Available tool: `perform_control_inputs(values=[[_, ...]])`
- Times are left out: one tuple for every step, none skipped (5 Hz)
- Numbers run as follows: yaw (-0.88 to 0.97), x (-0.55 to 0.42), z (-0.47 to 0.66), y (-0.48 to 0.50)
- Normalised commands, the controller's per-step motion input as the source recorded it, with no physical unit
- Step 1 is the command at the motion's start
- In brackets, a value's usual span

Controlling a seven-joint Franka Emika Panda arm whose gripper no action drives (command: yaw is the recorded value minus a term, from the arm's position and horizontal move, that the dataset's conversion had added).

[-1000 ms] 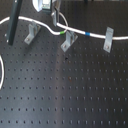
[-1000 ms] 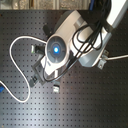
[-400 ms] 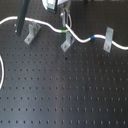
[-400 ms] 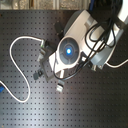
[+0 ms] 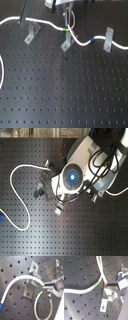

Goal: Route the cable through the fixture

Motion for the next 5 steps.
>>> perform_control_inputs(values=[[0.22, -0.121, 0.13, -0.034], [0.16, -0.024, 0.19, 0.132], [0.09, -0.003, 0.24, -0.001], [0.05, -0.006, 0.26, -0.002], [0.03, -0.033, 0.29, -0.005]])
